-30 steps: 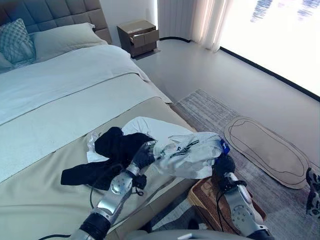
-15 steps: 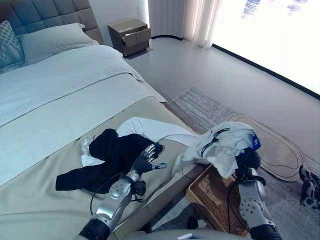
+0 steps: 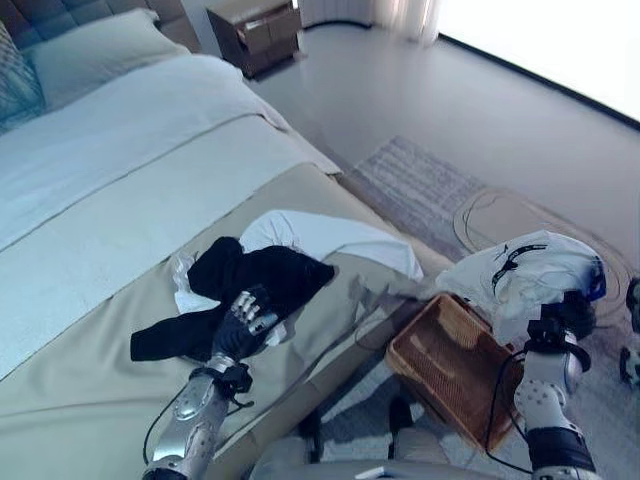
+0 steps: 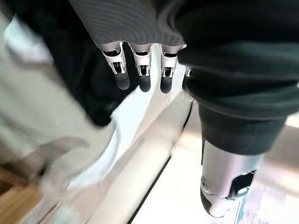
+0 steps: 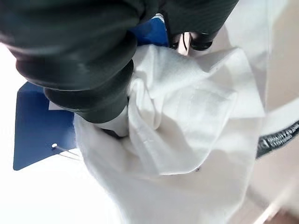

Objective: Pick up clothes into the bucket

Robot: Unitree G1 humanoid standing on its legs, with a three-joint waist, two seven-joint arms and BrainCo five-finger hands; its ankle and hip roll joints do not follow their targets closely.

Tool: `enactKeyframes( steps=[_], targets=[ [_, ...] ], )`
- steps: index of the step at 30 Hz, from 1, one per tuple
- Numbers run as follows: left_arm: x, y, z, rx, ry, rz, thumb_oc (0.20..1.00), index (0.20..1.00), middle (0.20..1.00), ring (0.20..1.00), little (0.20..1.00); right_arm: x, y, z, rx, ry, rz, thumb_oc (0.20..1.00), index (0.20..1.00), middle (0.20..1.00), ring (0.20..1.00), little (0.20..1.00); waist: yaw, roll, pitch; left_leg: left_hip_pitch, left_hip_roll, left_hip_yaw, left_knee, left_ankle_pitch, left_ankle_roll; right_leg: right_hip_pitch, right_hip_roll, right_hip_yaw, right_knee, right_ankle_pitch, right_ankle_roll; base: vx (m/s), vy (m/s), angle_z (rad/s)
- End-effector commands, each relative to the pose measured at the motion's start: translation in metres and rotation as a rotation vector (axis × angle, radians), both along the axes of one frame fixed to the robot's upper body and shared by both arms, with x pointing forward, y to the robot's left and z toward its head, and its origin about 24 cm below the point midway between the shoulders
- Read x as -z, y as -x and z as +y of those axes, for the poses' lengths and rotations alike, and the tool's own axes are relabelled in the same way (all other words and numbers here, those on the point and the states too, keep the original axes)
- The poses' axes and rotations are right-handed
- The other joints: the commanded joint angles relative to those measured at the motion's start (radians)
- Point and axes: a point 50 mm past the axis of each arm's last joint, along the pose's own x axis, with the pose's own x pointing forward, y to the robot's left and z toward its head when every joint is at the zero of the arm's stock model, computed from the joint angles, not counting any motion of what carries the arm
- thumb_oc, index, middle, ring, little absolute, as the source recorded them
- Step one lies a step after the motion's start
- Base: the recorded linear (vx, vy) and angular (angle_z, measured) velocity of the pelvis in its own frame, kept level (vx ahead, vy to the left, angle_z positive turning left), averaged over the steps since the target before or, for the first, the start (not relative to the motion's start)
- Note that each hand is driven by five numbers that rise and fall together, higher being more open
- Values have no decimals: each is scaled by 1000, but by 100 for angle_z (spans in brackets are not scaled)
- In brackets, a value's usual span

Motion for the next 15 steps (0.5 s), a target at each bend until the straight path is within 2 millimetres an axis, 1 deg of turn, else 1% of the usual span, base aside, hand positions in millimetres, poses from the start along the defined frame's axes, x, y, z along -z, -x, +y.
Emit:
enactKeyframes(
  steps=[1,2,5,6,7,8,9,11,12,13,15],
  targets=[
    [-49,-21,12,-129,-96,-248,1000,1000,1000,1000,1000,-53,-26,3,3,128,-166,200,200,200,200,200,12,-60,58,-107,19,38,259,-166,23,-73,-71,-14,49,58,23,-136,-30,-18],
    [-49,-22,12,-130,-96,-250,1000,1000,1000,1000,1000,-53,-27,3,3,128,-167,200,200,200,200,200,12,-59,55,-114,20,38,264,-168,23,-80,-71,-13,53,57,23,-193,-41,-14],
    [-71,-30,17,-208,-110,-345,1000,1000,1000,1000,1000,-65,-34,-1,37,183,-156,200,200,200,200,200,8,-48,76,-219,31,44,321,-174,22,-195,-67,7,111,50,13,-175,-25,-2],
    [-76,-32,17,-220,-117,-368,1000,1000,1000,1000,1000,-67,-35,-2,41,193,-157,200,200,200,200,200,8,-47,81,-246,33,45,339,-177,21,-221,-67,10,127,48,11,-133,-31,-9],
    [-76,-32,17,-221,-117,-369,1000,1000,1000,1000,1000,-67,-36,-2,41,193,-158,200,200,200,200,200,8,-47,79,-253,34,45,344,-179,21,-228,-67,11,131,47,11,-136,-41,-10],
    [-86,-33,19,-250,-120,-415,1000,1000,1000,1000,1000,-69,-36,-4,57,198,-157,200,200,200,200,200,5,-42,91,-302,37,45,382,-186,21,-273,-67,17,163,42,5,-81,-21,-6],
    [-86,-33,19,-251,-120,-414,1000,1000,1000,1000,1000,-69,-36,-4,57,199,-157,200,200,200,200,200,6,-40,89,-309,41,45,396,-199,20,-281,-66,18,177,31,6,-115,-32,-2],
    [-97,-33,22,-293,-101,-467,1000,1000,1000,1000,1000,-70,-35,-8,96,183,-163,200,200,200,200,200,2,-31,100,-381,44,43,446,-204,20,-354,-62,31,222,29,-2,-103,-22,-2],
    [-97,-32,22,-294,-101,-467,1000,1000,1000,1000,1000,-70,-35,-9,96,184,-164,200,200,200,200,200,3,-30,97,-388,46,43,457,-214,19,-361,-61,32,234,19,-2,-116,-8,-4],
    [-105,-32,24,-323,-92,-502,1000,1000,1000,1000,1000,-69,-35,-11,125,155,-175,200,200,200,200,200,2,-25,100,-433,49,47,499,-229,21,-412,-56,47,266,11,-7,-33,2,-3],
    [-107,-31,25,-330,-77,-513,1000,1000,1000,1000,1000,-70,-35,-15,146,139,-180,200,200,200,200,200,3,-19,102,-459,48,48,521,-237,23,-443,-54,54,291,5,-8,-66,23,-5]
  ],
)
